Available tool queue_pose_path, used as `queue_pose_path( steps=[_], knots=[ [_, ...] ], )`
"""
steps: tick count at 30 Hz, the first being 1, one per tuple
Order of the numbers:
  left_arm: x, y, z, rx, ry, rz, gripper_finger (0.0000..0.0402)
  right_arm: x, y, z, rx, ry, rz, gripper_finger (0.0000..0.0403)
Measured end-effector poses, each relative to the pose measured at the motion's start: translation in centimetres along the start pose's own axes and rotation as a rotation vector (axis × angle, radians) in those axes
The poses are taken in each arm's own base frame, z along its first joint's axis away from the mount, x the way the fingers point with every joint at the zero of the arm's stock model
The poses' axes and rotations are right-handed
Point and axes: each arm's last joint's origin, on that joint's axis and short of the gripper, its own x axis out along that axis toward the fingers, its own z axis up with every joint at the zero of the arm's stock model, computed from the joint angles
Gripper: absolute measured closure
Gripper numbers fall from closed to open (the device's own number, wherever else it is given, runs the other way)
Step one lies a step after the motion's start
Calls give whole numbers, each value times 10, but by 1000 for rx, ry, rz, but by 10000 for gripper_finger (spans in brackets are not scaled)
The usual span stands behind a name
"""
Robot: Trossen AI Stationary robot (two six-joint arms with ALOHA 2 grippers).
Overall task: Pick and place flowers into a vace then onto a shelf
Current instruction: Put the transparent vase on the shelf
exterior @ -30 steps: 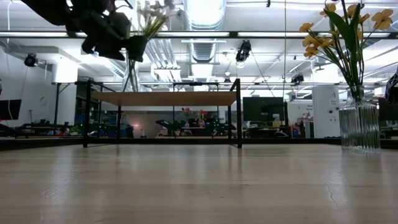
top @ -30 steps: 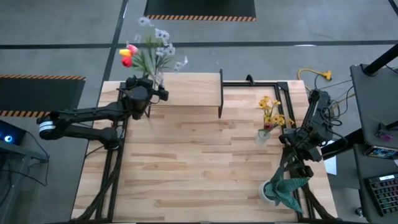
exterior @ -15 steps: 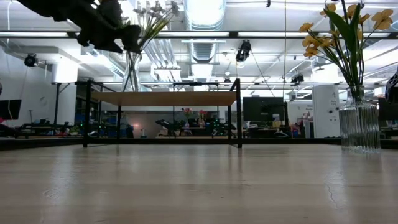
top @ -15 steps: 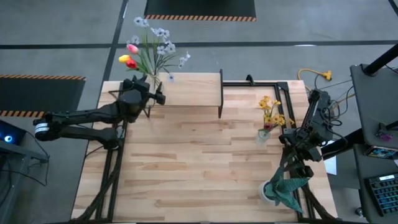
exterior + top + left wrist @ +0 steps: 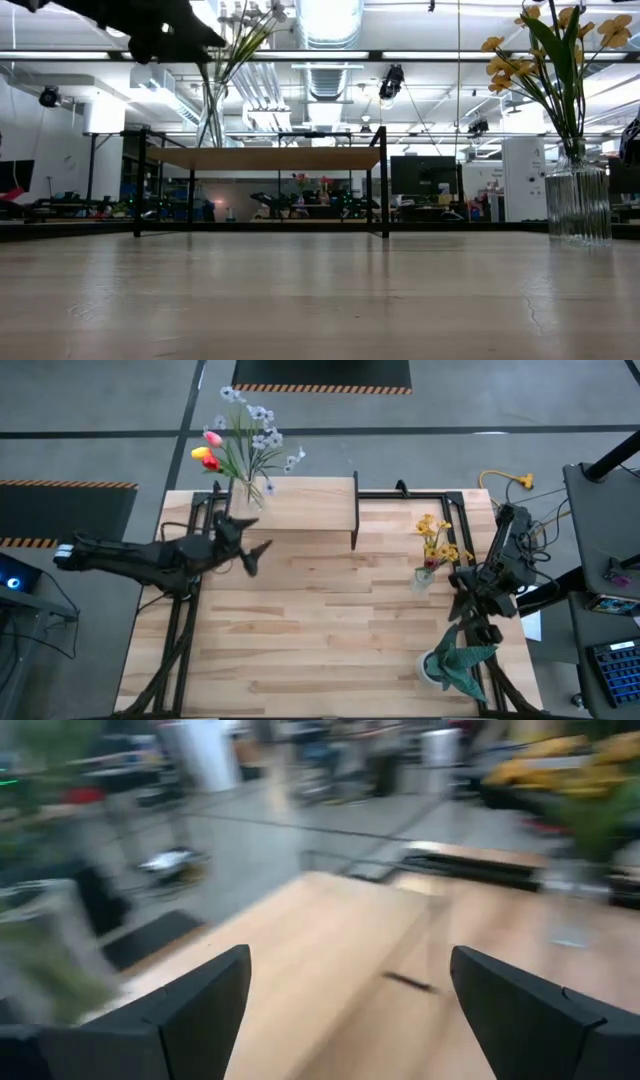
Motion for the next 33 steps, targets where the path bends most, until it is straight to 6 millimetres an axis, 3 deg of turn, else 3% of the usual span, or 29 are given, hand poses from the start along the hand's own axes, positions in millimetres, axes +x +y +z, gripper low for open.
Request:
queue_pose_path(
  steps=[7, 15, 21, 26, 33],
  knots=[
    [-23, -2, -3, -25, -54, -359, 105, 0, -3, 0, 67, 32, -82, 289],
    [-35, 1, -36, 124, -158, -606, 215, 4, 0, -2, 71, 57, -68, 289],
    [-41, 7, -56, 106, -199, -621, 295, 7, -2, 6, 180, -13, -95, 285],
    [-45, 12, -65, 95, -221, -619, 353, 11, -6, 13, 252, 31, -180, 252],
    [-48, 15, -64, 80, -248, -616, 399, 27, -5, 25, 228, 197, -220, 160]
  ],
)
